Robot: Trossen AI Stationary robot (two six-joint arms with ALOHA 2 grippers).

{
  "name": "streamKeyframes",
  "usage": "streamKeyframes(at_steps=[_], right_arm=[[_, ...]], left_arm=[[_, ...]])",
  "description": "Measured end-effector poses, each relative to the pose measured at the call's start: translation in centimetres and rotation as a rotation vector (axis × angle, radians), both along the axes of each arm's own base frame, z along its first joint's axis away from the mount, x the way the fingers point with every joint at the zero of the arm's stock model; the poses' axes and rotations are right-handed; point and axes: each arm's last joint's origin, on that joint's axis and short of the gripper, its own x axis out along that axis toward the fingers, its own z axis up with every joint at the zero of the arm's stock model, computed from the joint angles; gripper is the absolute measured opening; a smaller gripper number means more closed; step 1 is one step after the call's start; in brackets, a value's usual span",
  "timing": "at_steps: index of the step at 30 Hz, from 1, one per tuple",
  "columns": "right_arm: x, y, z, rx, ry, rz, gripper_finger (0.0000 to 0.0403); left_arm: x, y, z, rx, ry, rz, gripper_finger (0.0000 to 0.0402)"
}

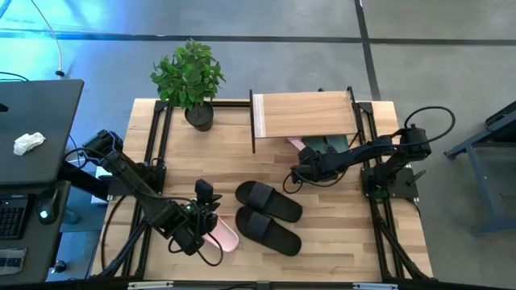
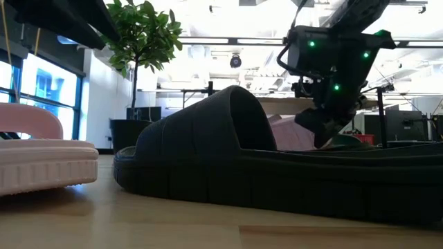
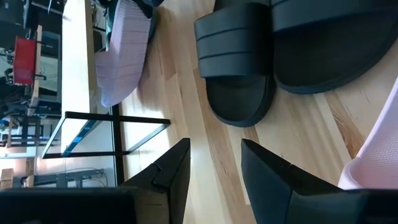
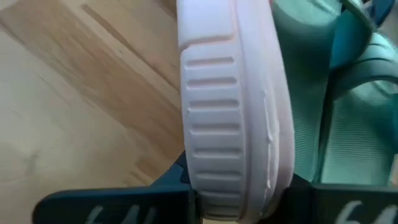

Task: Pick and place slides into the shelf
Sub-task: Put the top pink slide under the shelf

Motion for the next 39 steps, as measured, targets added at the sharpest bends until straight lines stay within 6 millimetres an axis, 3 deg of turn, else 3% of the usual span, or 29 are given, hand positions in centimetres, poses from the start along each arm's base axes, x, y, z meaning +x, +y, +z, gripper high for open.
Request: streamKeyframes(at_steps=[14, 27, 39], right_arm=[[0.4, 0.8, 0.0, 0.008, 0.042, 0.134, 0.0036], [1.8, 1.4, -0.1, 0.149, 0.038, 0.396, 0.0191], [2.7, 2.0, 0.0, 0.289, 0.026, 0.650, 0.0205]], left_arm=[[0.1, 0.0, 0.0, -0.006, -0.008, 0.001, 0.0127], [0.1, 0.0, 0.0, -0.012, -0.016, 0.006, 0.0127], [0.1, 0.0, 0.0, -0.012, -0.015, 0.006, 0.0127]])
